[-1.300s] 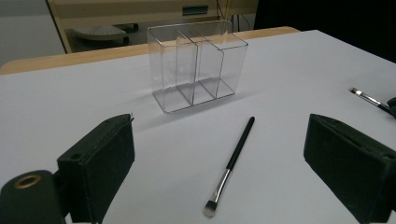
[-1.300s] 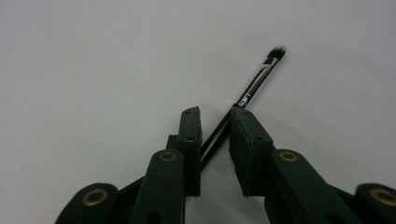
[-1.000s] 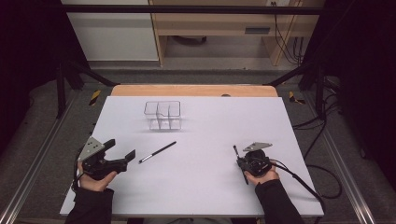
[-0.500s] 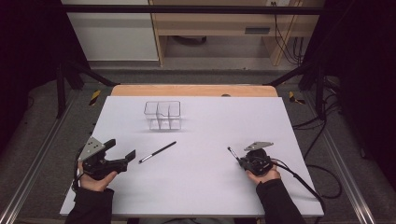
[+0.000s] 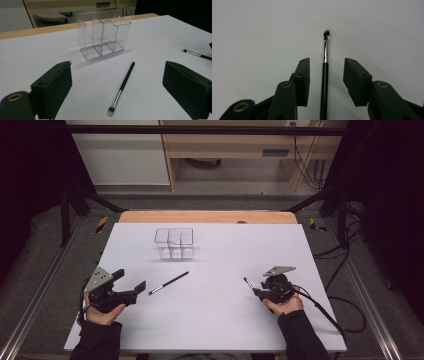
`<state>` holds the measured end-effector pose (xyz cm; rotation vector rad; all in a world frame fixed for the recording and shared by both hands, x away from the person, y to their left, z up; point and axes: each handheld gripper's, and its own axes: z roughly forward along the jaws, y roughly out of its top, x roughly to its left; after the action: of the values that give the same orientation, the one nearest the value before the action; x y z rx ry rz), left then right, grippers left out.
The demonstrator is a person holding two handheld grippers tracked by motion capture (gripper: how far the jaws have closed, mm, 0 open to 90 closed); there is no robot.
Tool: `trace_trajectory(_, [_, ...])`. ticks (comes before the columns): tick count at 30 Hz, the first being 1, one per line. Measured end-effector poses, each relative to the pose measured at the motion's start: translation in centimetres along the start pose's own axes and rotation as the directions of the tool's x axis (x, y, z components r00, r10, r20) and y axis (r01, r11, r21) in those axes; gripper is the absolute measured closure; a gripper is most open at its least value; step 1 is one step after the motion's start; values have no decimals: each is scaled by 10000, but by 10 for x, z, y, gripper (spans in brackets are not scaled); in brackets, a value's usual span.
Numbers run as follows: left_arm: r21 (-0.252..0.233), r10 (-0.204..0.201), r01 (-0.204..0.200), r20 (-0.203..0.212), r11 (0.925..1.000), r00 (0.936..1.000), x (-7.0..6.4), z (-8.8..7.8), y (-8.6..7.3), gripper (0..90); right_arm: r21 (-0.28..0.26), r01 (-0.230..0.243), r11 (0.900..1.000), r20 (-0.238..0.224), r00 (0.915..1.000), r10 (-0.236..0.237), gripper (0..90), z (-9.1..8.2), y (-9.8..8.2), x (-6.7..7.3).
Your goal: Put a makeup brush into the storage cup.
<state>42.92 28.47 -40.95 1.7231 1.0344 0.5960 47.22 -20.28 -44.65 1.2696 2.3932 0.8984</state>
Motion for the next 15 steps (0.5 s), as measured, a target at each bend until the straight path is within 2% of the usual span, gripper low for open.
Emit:
trace_trajectory(1, [-3, -15, 15, 7, 10000, 10000, 0, 0, 0, 82, 102, 172, 9998, 6, 9999, -172, 531, 0, 2, 0])
trace_trajectory(2, [-2, 4, -4, 4, 10000, 10000, 0, 0, 0, 82, 515, 457, 9976, 33, 9989, -459, 476, 1, 7, 1])
trace_trajectory(3, [-2, 4, -4, 4, 10000, 10000, 0, 0, 0, 82, 515, 457, 9976, 33, 9989, -459, 476, 1, 7, 1])
trace_trajectory(5, [-3, 22, -22, 10, 10000, 10000, 0, 0, 0, 82, 837, 478, 9953, 31, 9988, -483, 436, 2, 12, 3])
trace_trajectory(6, [-1, 23, -23, 12, 10000, 10000, 0, 0, 1, 82, 1150, 710, 9908, 97, 9973, -725, 414, 3, 17, 3])
trace_trajectory(8, [5, 16, -16, 9, 10000, 10000, 0, 0, 0, 82, 1310, 668, 9891, 86, 9976, -685, 411, 3, 19, 3])
trace_trajectory(13, [33, 40, -40, 21, 10000, 10000, 0, 0, 0, 83, 2220, 1022, 9697, 122, 9941, -1076, 441, 8, 28, 1])
trace_trajectory(14, [34, 48, -48, 24, 10000, 10000, 0, 0, 0, 83, 2351, 1059, 9662, 52, 9939, -1102, 457, 9, 28, 0])
trace_trajectory(15, [33, 53, -53, 25, 10000, 10000, 0, 0, 1, 83, 2511, 920, 9636, -55, 9956, -936, 482, 12, 29, 0])
